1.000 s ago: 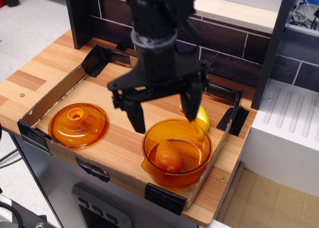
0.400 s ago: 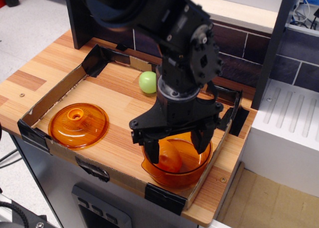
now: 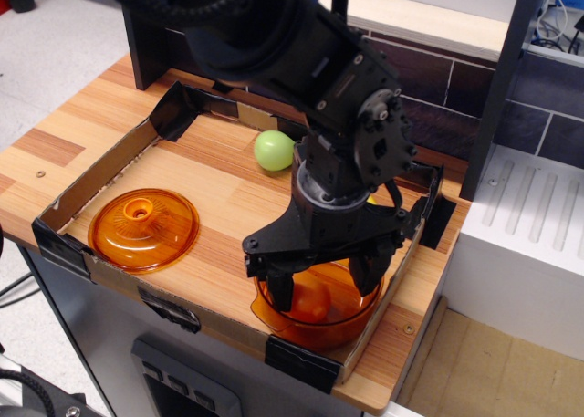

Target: Take carrot out of pot

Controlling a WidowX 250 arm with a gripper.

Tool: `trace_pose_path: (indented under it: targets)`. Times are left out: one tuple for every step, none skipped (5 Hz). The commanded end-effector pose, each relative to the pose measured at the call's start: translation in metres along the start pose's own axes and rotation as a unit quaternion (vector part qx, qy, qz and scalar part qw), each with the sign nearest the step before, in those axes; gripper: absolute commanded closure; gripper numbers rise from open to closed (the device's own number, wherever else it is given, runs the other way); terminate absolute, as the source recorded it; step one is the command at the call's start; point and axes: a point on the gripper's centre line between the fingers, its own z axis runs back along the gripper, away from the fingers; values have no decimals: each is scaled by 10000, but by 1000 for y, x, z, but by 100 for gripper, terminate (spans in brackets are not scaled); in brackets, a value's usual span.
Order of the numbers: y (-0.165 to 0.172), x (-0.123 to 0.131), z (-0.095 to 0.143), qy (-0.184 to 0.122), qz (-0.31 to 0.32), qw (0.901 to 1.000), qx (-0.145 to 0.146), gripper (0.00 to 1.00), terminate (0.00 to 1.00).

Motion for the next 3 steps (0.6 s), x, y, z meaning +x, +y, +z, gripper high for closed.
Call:
trace_pose_path:
  targets:
    - [-4, 3, -3, 28, 12, 10000, -5, 0, 0]
    - [-5, 3, -5, 45, 77, 10000, -21, 0, 0]
    - [-5, 6, -6, 59, 124, 9999, -37, 0, 0]
